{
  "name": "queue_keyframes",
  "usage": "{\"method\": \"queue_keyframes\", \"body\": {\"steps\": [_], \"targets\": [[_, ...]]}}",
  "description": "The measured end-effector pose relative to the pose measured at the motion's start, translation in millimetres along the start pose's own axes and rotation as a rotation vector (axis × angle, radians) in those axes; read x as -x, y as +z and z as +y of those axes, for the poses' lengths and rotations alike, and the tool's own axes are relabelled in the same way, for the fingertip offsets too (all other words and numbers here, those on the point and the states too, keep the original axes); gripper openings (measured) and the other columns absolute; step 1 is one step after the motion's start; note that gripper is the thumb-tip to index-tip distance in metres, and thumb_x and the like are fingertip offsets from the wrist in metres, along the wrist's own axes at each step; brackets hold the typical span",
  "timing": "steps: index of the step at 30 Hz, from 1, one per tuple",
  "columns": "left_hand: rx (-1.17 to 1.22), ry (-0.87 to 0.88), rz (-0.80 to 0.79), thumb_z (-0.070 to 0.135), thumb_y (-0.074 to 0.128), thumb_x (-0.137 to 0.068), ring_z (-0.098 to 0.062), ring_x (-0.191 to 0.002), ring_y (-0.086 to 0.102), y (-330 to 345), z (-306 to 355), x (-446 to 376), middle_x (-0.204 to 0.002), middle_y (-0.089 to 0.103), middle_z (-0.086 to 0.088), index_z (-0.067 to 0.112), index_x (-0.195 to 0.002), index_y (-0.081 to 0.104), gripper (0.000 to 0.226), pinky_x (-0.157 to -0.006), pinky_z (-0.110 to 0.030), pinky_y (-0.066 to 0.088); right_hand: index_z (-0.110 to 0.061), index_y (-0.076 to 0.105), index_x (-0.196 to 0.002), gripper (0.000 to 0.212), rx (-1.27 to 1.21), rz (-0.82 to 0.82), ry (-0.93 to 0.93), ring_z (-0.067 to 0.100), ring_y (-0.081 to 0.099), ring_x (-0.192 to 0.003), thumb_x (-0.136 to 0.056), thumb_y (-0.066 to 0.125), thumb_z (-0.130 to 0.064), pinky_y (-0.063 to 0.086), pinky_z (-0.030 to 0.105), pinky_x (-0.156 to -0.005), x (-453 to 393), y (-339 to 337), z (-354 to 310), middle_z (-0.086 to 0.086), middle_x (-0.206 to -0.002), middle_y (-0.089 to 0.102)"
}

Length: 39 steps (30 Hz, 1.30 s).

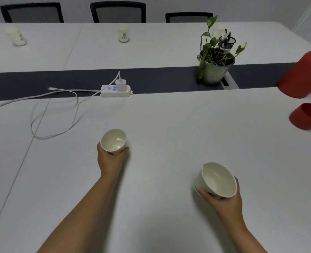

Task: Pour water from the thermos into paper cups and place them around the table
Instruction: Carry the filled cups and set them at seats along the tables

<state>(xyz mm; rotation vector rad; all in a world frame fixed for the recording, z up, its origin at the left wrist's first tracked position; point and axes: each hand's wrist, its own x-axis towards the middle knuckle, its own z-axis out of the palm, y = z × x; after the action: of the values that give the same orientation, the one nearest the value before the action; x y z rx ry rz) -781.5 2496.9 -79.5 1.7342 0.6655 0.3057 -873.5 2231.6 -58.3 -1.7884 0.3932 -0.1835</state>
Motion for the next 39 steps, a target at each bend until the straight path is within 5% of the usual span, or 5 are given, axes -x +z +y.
{"method": "queue_keyframes", "body": {"steps": [10, 15, 24, 33, 39], "targets": [[-0.006, -0.012, 0.101, 0.008, 0.079, -0.067, -0.025, -0.115, 0.049, 24, -10, -53, -0.128, 0.051, -0.01, 0.008, -0.128, 0.036, 0.075, -0.095, -0.03, 0.039, -0.039, 0.041, -0.088, 0.07, 0.078, 0.039, 0.04, 0.021, 0.051, -0.091, -0.053, 0.08, 0.008, 0.04, 0.0, -0.068, -39, 4, 11, -0.018, -0.092, 0.052], [-0.028, -0.022, 0.105, 0.008, 0.078, -0.068, -0.025, -0.117, 0.047, 27, -12, -53, -0.131, 0.048, -0.011, 0.007, -0.131, 0.033, 0.077, -0.097, -0.031, 0.039, -0.027, 0.044, -0.097, 0.065, 0.068, 0.035, 0.077, 0.021, 0.049, -0.093, -0.055, 0.08, 0.007, 0.034, 0.029, -0.081, -47, 0, 10, -0.02, -0.091, 0.05], [-0.036, -0.158, 0.157, 0.013, 0.067, -0.08, -0.025, -0.116, 0.042, 57, -8, 27, -0.128, 0.031, -0.014, 0.004, -0.141, 0.017, 0.08, -0.108, -0.038, 0.034, -0.022, 0.041, -0.108, 0.073, 0.033, 0.078, 0.084, 0.019, 0.048, -0.097, -0.05, 0.084, -0.01, 0.034, 0.031, -0.084, -58, -33, 9, 0.0, -0.102, 0.051], [-0.43, 0.255, -0.389, 0.036, 0.04, -0.078, -0.02, -0.137, 0.022, 167, 5, 111, -0.147, 0.027, -0.01, 0.007, -0.14, 0.025, 0.07, -0.106, -0.019, 0.014, -0.008, 0.041, -0.122, 0.074, 0.062, 0.14, 0.067, 0.015, 0.045, -0.1, -0.06, 0.079, 0.001, 0.034, 0.027, -0.085, -145, -123, 19, -0.002, -0.109, 0.047], [-0.624, 0.259, -0.367, 0.044, 0.023, -0.081, -0.02, -0.143, 0.004, 237, 6, 108, -0.152, 0.021, -0.006, 0.01, -0.141, 0.026, 0.07, -0.114, -0.028, -0.001, -0.011, 0.038, -0.125, 0.074, 0.066, 0.16, 0.088, 0.014, 0.045, -0.101, -0.064, 0.078, -0.003, 0.036, 0.027, -0.086, -227, -165, 40, -0.003, -0.11, 0.047]]}}
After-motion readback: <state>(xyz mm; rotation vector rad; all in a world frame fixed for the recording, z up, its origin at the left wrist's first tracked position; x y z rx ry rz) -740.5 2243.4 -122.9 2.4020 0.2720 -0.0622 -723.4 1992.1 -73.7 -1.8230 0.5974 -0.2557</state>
